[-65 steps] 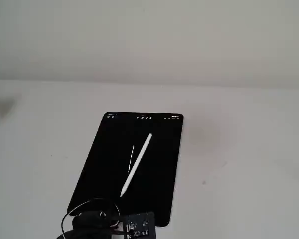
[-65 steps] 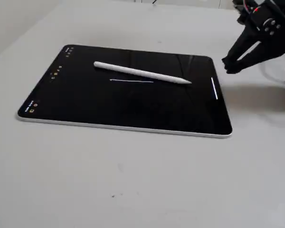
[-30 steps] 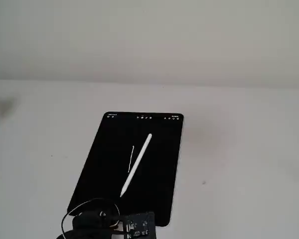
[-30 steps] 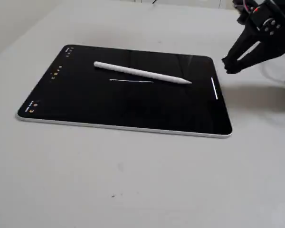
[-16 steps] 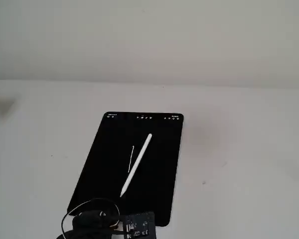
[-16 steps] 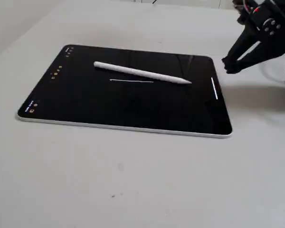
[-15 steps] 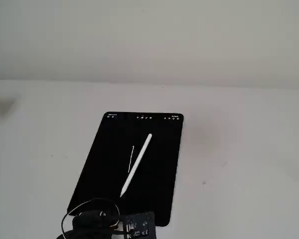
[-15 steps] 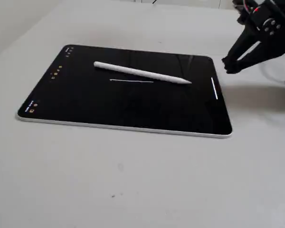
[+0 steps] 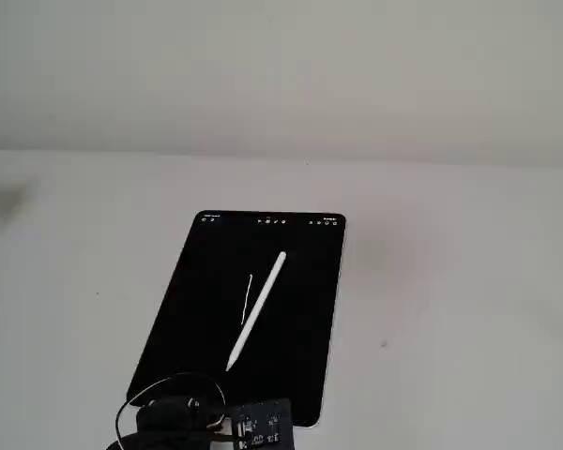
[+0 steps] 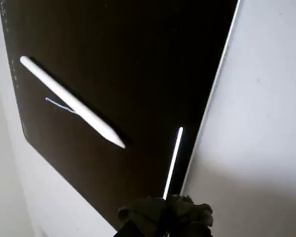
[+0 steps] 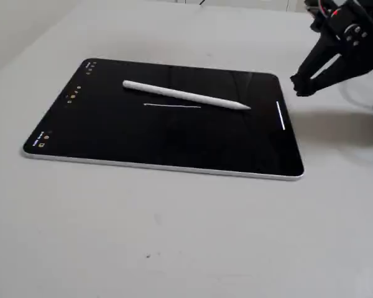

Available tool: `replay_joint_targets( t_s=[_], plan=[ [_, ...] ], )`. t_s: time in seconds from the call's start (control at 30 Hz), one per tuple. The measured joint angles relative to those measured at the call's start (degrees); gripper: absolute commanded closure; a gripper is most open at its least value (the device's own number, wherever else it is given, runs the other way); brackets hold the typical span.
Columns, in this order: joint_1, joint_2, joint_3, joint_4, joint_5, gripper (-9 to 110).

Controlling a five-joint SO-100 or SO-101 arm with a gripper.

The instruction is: Draw a line in the middle of the ipad using the apple pencil

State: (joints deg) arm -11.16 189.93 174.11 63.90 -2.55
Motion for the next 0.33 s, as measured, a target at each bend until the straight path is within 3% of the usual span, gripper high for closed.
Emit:
replay_joint_targets(
  t_s=[0.33],
  plan=[
    [0.0, 0.0, 0.0, 0.0, 0.0, 98]
  ],
)
